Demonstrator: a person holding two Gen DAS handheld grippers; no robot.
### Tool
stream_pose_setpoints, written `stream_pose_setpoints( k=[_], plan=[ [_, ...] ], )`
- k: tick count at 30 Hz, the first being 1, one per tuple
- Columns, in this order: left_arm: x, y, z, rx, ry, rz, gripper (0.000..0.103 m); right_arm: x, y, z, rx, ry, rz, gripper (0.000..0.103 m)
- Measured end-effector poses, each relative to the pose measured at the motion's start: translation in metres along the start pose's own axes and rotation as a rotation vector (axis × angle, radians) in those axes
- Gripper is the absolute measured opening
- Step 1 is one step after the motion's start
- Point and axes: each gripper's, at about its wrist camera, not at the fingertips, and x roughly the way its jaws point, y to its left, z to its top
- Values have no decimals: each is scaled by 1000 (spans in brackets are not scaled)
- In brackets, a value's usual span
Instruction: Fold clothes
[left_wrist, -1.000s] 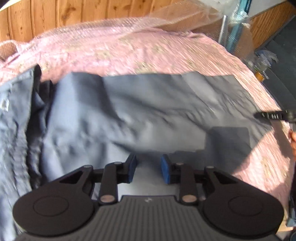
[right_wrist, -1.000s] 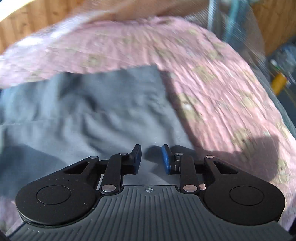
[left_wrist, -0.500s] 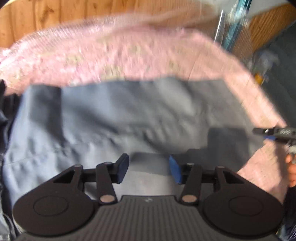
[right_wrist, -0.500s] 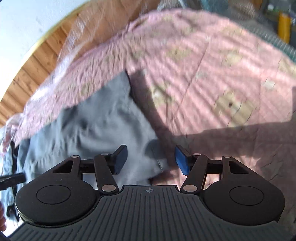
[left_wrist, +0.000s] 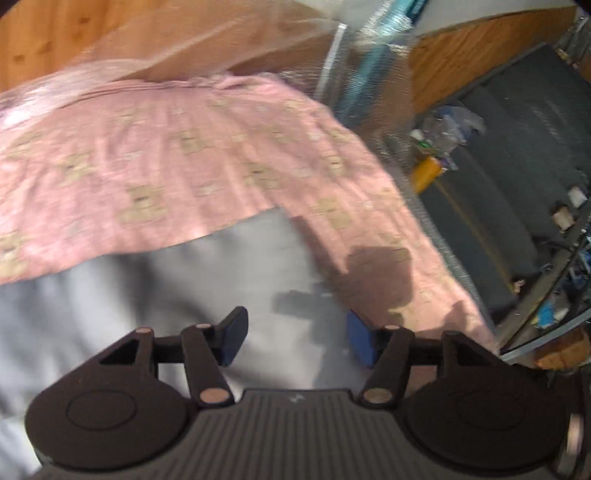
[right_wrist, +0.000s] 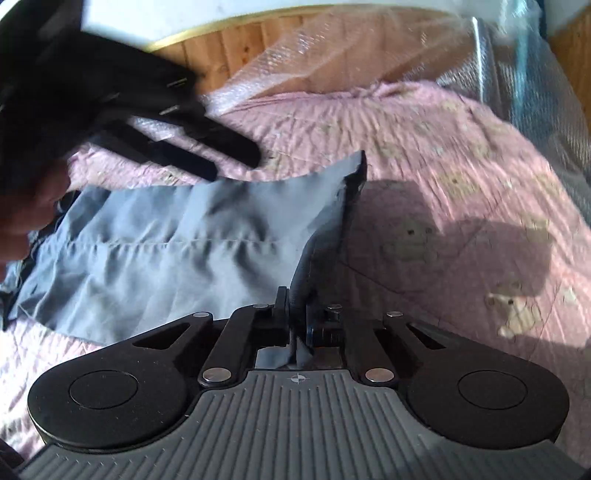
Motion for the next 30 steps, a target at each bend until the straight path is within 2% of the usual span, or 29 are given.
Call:
stream_pose_setpoints(
  k=[1, 2, 3, 4, 5, 6, 8, 10, 12, 13, 15, 18, 21, 26, 28, 30],
  plan=[
    [14, -8, 5, 15, 28, 1, 64, -1, 9, 0, -28, -8, -2, 5],
    [26, -13, 6, 38, 48, 42, 62, -1, 17, 0, -50, -11, -2, 5],
    [38, -16, 6, 63, 66, 85, 53, 1, 22, -1, -63, -8, -1, 5],
    [46, -16, 5, 80, 87, 124, 41, 3, 27, -2, -76, -6, 1, 5],
    [48, -13, 2, 73, 94, 142, 13, 4, 30, -2, -75, -1, 6, 5],
    [49, -10, -1, 62, 97, 154, 8, 6, 32, -3, -73, 4, 11, 5],
    [36, 1, -7, 30, 65, 156, 8, 8, 35, -2, -87, 16, 11, 6],
    [12, 16, -13, -7, 26, 157, 7, 2, 34, 0, -79, 2, 57, 11],
    [-13, 35, -21, -61, -10, 169, 7, -5, 34, 1, -68, -21, 106, 26],
    [-27, 48, -27, -95, -30, 179, 7, -9, 30, 2, -29, -37, 148, 29],
    [-55, 73, -39, -164, -69, 199, 7, -18, 24, 3, 54, -69, 234, 45],
    [-76, 118, -69, -256, -50, 272, 7, -25, 8, 2, 216, -95, 343, 45],
    [-75, 155, -93, -324, -52, 282, 7, -11, -6, -7, 359, -66, 334, 46],
    [-71, 169, -108, -381, -99, 251, 9, 21, 6, -13, 303, 38, 280, 44],
    [-73, 169, -111, -385, -125, 255, 17, 29, 16, -8, 258, 56, 276, 44],
    [-73, 169, -113, -397, -141, 248, 18, 35, 26, -1, 215, 71, 259, 44]
  ],
)
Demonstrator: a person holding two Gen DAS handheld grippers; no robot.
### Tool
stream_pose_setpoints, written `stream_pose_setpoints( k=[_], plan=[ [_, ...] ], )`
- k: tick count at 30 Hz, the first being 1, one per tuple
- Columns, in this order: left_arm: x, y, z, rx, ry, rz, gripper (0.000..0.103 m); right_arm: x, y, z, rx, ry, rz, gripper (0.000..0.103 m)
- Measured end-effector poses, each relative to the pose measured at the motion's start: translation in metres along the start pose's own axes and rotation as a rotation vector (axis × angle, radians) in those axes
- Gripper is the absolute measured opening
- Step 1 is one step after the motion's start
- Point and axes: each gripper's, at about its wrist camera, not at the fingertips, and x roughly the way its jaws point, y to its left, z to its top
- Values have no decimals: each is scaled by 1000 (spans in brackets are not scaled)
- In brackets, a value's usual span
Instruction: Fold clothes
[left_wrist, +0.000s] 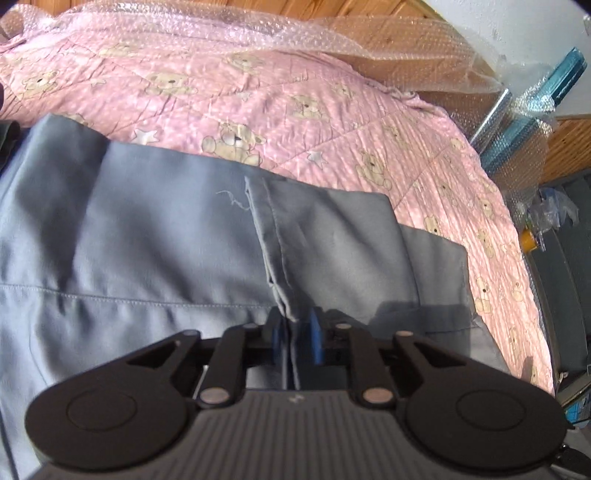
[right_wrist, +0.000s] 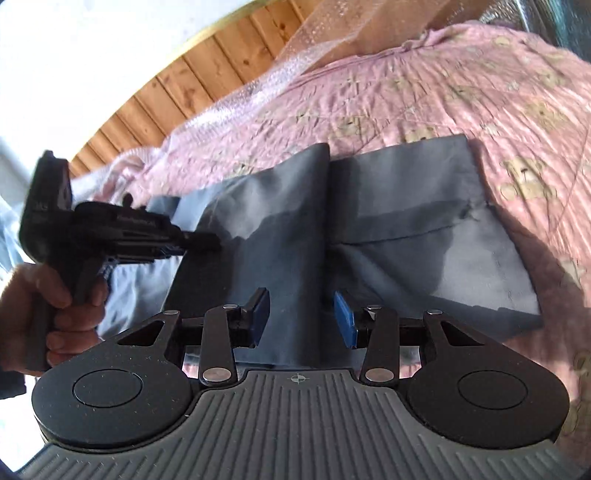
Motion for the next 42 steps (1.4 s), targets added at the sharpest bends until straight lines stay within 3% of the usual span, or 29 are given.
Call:
stream_pose_setpoints(
  k=[2, 6, 8, 9, 10, 12, 14, 16, 17, 18, 20, 21, 22, 23, 29, 34, 35, 36, 38, 40, 42],
  plan=[
    [1, -1, 2, -9, -3, -21, 18, -3, 0, 5, -3, -19, -37, 41],
    [1, -7, 7, -7, -21, -59, 19, -14, -34, 14, 37, -72, -306, 57],
    [3, -12, 10, 10, -18, -61, 19, -8, -58, 15, 81, -27, -364, 56],
    [4, -15, 11, 21, -16, -60, 18, -3, -66, 14, 93, 6, -375, 51],
    [4, -19, 12, 33, -13, -59, 18, -2, -68, 13, 82, 13, -368, 50],
    [3, -24, 13, 59, -14, -62, 19, -2, -69, 13, 72, 19, -352, 24],
    [2, -27, 14, 70, -12, -61, 19, -7, -71, 14, 98, 6, -337, 22],
    [2, -30, 15, 80, -9, -59, 19, -17, -77, 13, 141, -38, -320, 26],
    [1, -31, 16, 84, -7, -58, 21, -17, -80, 12, 158, -45, -327, 40],
    [1, -31, 16, 87, -5, -56, 22, -17, -82, 11, 174, -50, -335, 48],
    [-1, -32, 17, 94, -8, -48, 23, -6, -83, 8, 155, 1, -308, 47],
    [-3, -33, 18, 101, -13, -42, 23, -5, -79, 7, 129, -2, -314, 23],
    [-6, -33, 19, 107, -19, -36, 23, -7, -74, 9, 119, -9, -304, 12],
    [-13, -32, 20, 107, -35, -35, 23, -9, -67, 11, 110, -16, -294, 12],
    [-53, -18, 30, 69, -138, -50, 30, -22, 31, 50, -81, -131, -146, 12],
    [-59, -19, 37, 57, -176, -102, 30, 40, 102, 50, -236, -35, -20, 11],
    [-57, -22, 37, 71, -178, -112, 30, 55, 111, 45, -261, -3, -10, 1],
    [-55, -25, 37, 87, -176, -123, 30, 68, 118, 38, -287, 25, -16, 1],
    [-32, -31, 35, 127, -97, -146, 35, 79, 121, 29, -305, 58, -22, 2],
    [-7, -35, 32, 158, -6, -160, 34, 90, 123, 20, -323, 89, -28, 10],
    [23, -32, 23, 186, 88, -105, 34, 77, 109, 19, -278, 102, 17, 23]
  ],
)
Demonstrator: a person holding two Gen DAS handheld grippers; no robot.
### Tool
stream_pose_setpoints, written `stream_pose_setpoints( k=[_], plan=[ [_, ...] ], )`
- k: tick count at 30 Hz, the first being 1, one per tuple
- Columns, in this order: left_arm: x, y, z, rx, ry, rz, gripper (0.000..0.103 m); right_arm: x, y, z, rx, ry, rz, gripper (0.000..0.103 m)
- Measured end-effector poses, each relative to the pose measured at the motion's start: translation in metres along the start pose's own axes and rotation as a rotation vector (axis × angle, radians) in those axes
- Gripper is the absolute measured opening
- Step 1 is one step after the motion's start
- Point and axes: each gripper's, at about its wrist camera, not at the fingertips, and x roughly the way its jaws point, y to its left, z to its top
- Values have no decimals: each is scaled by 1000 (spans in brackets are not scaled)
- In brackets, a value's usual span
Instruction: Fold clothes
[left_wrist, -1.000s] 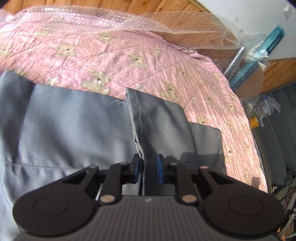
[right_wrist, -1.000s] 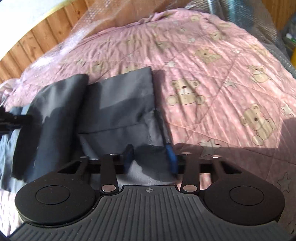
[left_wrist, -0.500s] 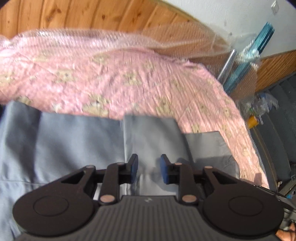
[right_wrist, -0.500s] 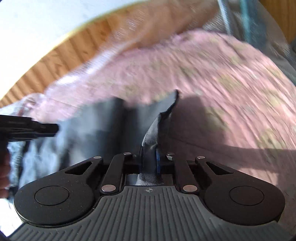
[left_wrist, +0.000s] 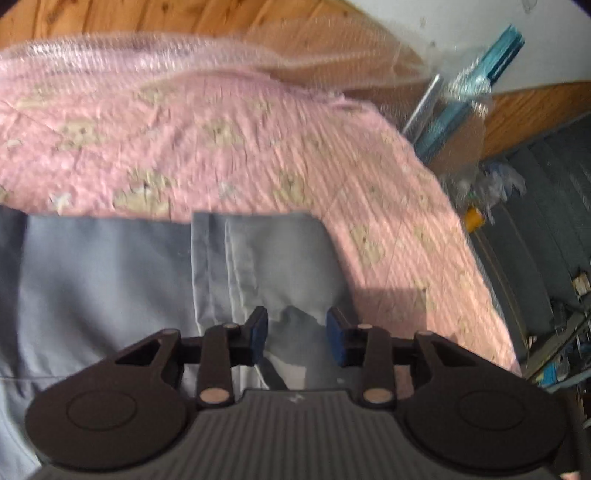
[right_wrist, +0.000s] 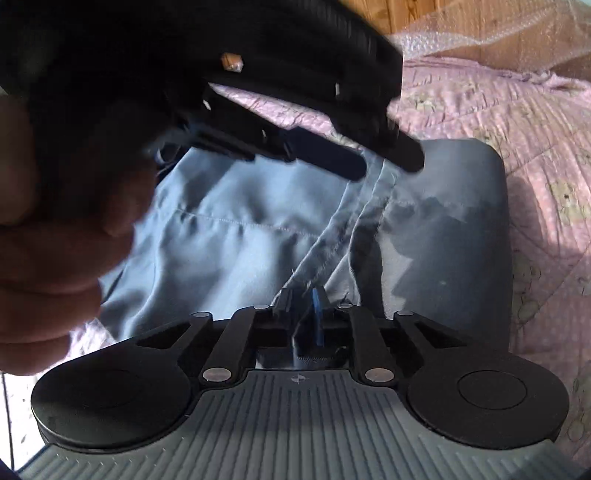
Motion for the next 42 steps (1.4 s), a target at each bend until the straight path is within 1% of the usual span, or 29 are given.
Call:
stream_pose_setpoints(
  k=[1, 2, 3, 4, 5, 6, 7, 8, 9, 10, 11, 13, 14, 15, 16, 18, 20, 24, 26, 28, 30, 31, 34, 35, 36, 37, 39, 41, 42],
  plan=[
    [11, 2, -5, 16, 32, 57, 30, -12, -8, -3, 25, -9, 25, 30],
    [16, 5, -9, 32, 47, 82, 26, -24, -15, -6, 50, -18, 49, 42],
    [16, 5, -14, 45, 34, 87, 25, -42, -26, -9, 66, -56, 38, 47],
    [15, 6, -19, 56, 15, 90, 25, -58, -36, -12, 95, -101, -9, 51],
    [15, 5, -22, 56, 6, 97, 24, -73, -46, -14, 125, -147, -60, 62],
    [14, 4, -24, 53, 0, 105, 24, -81, -58, -15, 167, -169, -130, 72],
    [14, 2, -26, 52, -4, 116, 24, -75, -70, -17, 208, -148, -146, 74],
    [14, 1, -27, 53, -8, 124, 24, -69, -82, -19, 247, -124, -158, 74],
    [14, -1, -27, 55, -6, 128, 24, -55, -89, -20, 268, -73, -114, 70],
    [13, -2, -27, 59, 0, 129, 24, -41, -95, -22, 288, -21, -65, 62],
    [10, -3, -25, 58, 9, 122, 24, -38, -91, -20, 265, -12, -60, 35],
    [-4, 2, -21, 32, -5, 98, 30, -33, -83, -15, 213, -4, -56, 19],
    [-16, 7, -19, 16, -27, 87, 31, -39, -76, -10, 187, -27, -63, 11],
    [-28, 11, -18, 0, -55, 82, 34, -48, -65, -4, 147, -47, -88, 9],
    [-45, 20, -16, -32, -94, 80, 38, -55, -51, 4, 94, -64, -111, 8],
    [-80, 41, -16, -99, -167, 89, 42, -71, -11, 23, -46, -113, -142, 7],
    [-109, 64, -17, -157, -221, 123, 43, -73, 30, 43, -176, -129, -140, 7],
    [-149, 113, -24, -250, -280, 202, 43, -32, 113, 61, -379, -98, -106, 7],
    [-159, 134, -27, -289, -294, 225, 43, 2, 146, 56, -453, -50, -81, 7],
    [-159, 143, -29, -299, -284, 215, 43, 31, 169, 46, -515, -14, -70, 9],
    [-155, 148, -29, -295, -261, 207, 43, 45, 179, 32, -539, 15, -22, 41],
    [-150, 148, -29, -285, -242, 207, 43, 36, 174, 32, -495, 3, 10, 44],
    [-136, 139, -34, -241, -209, 333, 44, -5, 144, 35, -303, -78, 73, 47],
    [-133, 138, -36, -245, -212, 317, 44, -19, 130, 35, -236, -112, 47, 56],
    [-130, 138, -37, -252, -219, 285, 44, -25, 114, 36, -176, -117, 11, 60],
    [-125, 138, -38, -257, -213, 250, 44, -30, 98, 36, -118, -121, -26, 61],
    [-111, 132, -34, -232, -190, 209, 44, -20, 67, 30, -5, -67, -48, 63],
    [-98, 127, -29, -195, -165, 175, 36, -3, 40, 22, 98, 5, -35, 63],
    [-98, 130, -30, -207, -177, 113, 25, 0, 32, 16, 133, 10, -13, 63]
  ],
)
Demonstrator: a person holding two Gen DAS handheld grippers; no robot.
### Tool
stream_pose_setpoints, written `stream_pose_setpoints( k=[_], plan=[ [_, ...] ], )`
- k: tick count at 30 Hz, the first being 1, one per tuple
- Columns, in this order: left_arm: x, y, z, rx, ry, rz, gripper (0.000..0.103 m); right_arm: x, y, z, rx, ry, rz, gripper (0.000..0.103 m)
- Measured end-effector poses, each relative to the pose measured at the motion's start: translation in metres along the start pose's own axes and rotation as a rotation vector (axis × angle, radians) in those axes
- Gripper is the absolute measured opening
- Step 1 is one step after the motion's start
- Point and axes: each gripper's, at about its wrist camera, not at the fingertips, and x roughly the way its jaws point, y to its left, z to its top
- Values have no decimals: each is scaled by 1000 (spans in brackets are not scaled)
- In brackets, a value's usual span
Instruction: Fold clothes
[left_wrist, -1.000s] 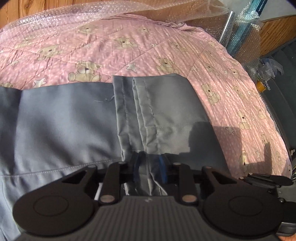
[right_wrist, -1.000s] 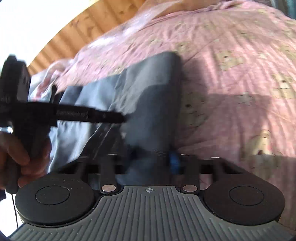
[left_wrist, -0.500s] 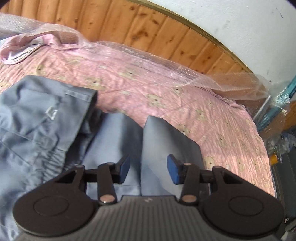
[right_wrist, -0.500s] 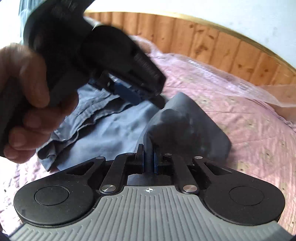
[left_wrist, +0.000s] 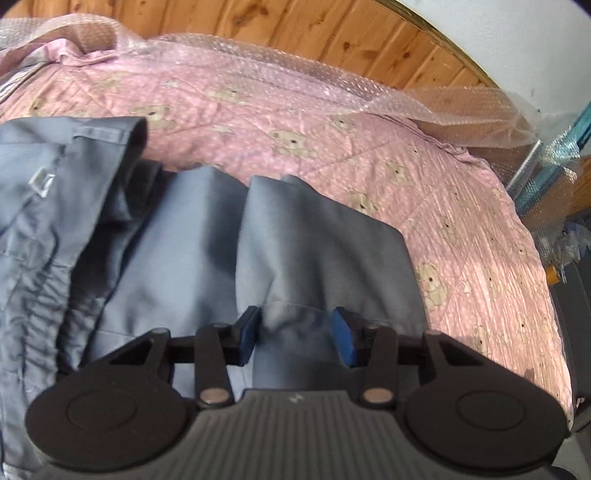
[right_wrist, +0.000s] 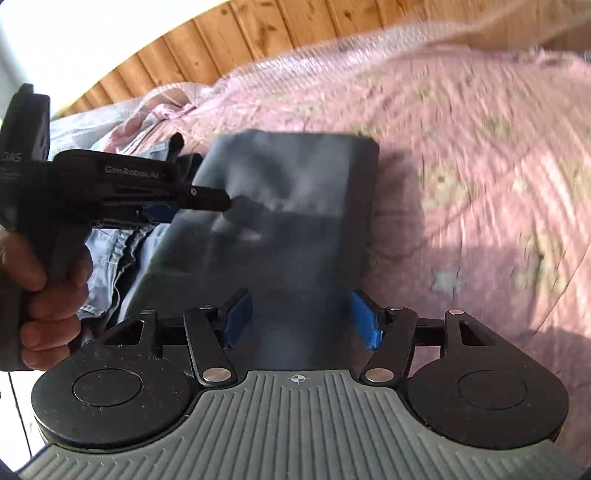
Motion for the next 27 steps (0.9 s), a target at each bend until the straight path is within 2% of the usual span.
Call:
stream_pose_setpoints(
  k=[1, 3, 4, 5, 6, 8, 10, 11, 13, 14, 16, 17, 18, 19, 21, 22, 24, 25, 26, 27],
  plan=[
    [-2, 5, 0, -28, -8, -72, 19, 3, -8, -4, 34, 4, 22, 63],
    [-5, 15, -1, -83, -25, -217, 18, 5, -22, -11, 112, -9, 79, 68],
    [2, 27, -3, -116, 3, -186, 18, 2, -28, -14, 156, -28, 116, 70],
    [11, 40, -7, -154, 41, -123, 18, 5, -32, -14, 197, -30, 148, 72],
    [15, 49, -11, -174, 55, -108, 17, 8, -37, -15, 237, -30, 179, 72],
    [16, 58, -13, -193, 67, -98, 19, 12, -33, -18, 205, -11, 184, 72],
    [5, 46, -10, -152, 50, -47, 27, 17, -27, -21, 168, 10, 186, 65],
    [-4, 38, -8, -114, 34, -5, 31, 19, -25, -22, 149, 20, 187, 50],
    [-23, 21, -4, -39, 4, 79, 47, 14, -16, -18, 94, 8, 122, 22],
    [-32, 12, -2, -2, -12, 120, 56, 8, -10, -14, 61, -10, 96, 14],
    [-62, -12, 2, 79, -84, 253, 69, -1, 5, -6, -21, -41, 49, 13],
    [-75, -23, 3, 110, -111, 301, 72, -5, 14, -3, -70, -54, 28, 13],
    [-80, -34, 6, 127, -110, 286, 79, -9, 23, 0, -119, -66, 7, 13],
    [-78, -44, 9, 134, -84, 233, 81, -12, 35, 1, -176, -76, -13, 12],
    [-67, -58, 15, 123, -9, 105, 82, -17, 56, 0, -267, -98, -37, 12],
    [-59, -65, 17, 129, 21, 65, 82, -18, 66, -1, -308, -108, -46, 12],
    [-38, -77, 20, 196, 91, 66, 83, -21, 85, -2, -359, -136, -34, 12],
    [-32, -78, 20, 238, 118, 101, 77, -22, 94, -3, -383, -150, -28, 12],
    [-25, -77, 19, 279, 142, 141, 66, -24, 103, -3, -408, -164, -21, 12],
    [-25, -69, 19, 296, 159, 149, 30, -23, 110, -3, -419, -179, -6, 12]
  ],
)
